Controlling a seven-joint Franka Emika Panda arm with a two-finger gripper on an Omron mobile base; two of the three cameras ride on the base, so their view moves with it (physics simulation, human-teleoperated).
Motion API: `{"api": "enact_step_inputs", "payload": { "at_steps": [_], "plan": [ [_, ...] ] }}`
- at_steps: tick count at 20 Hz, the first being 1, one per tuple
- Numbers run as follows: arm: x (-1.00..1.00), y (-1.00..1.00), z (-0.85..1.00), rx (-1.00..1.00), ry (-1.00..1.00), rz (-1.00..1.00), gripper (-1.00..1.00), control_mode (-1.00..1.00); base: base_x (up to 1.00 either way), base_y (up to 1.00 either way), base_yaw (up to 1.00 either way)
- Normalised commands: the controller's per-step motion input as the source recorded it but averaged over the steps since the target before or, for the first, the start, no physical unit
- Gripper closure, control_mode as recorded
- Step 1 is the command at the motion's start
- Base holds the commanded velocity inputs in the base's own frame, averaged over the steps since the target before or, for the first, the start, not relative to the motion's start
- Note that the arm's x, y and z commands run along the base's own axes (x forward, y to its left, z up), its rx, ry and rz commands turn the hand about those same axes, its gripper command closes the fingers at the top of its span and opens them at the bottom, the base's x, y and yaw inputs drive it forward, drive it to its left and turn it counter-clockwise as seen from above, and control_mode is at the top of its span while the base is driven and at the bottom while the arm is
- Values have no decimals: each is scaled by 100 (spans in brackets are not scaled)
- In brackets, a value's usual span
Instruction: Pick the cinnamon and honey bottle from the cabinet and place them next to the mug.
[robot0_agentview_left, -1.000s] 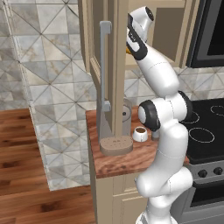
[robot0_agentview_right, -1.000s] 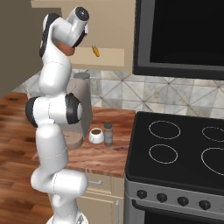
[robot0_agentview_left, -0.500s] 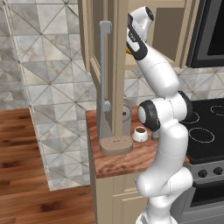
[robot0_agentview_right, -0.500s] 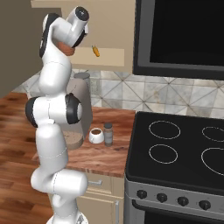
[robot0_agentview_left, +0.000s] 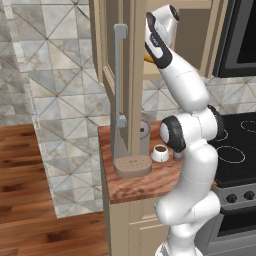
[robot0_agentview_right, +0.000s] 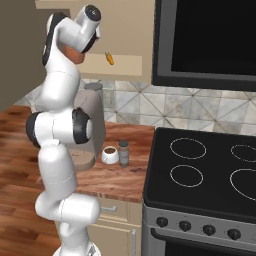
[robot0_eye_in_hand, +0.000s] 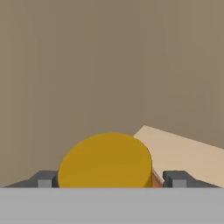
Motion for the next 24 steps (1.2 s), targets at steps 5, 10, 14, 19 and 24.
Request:
{"api": "enact_step_inputs", "payload": {
  "at_steps": [5,10,14,19,24],
  "plan": [
    [-37,-4,0,0,-3,0,100,-100,0,0,0],
    [-30,0,0,0,-4,0,100,-100,0,0,0],
    [-33,0,0,0,-5,0,100,-100,0,0,0],
    [-37,0,0,0,-7,0,100,-100,0,0,0],
    [-44,-12,0,0,-7,0,100,-100,0,0,0]
  ]
}}
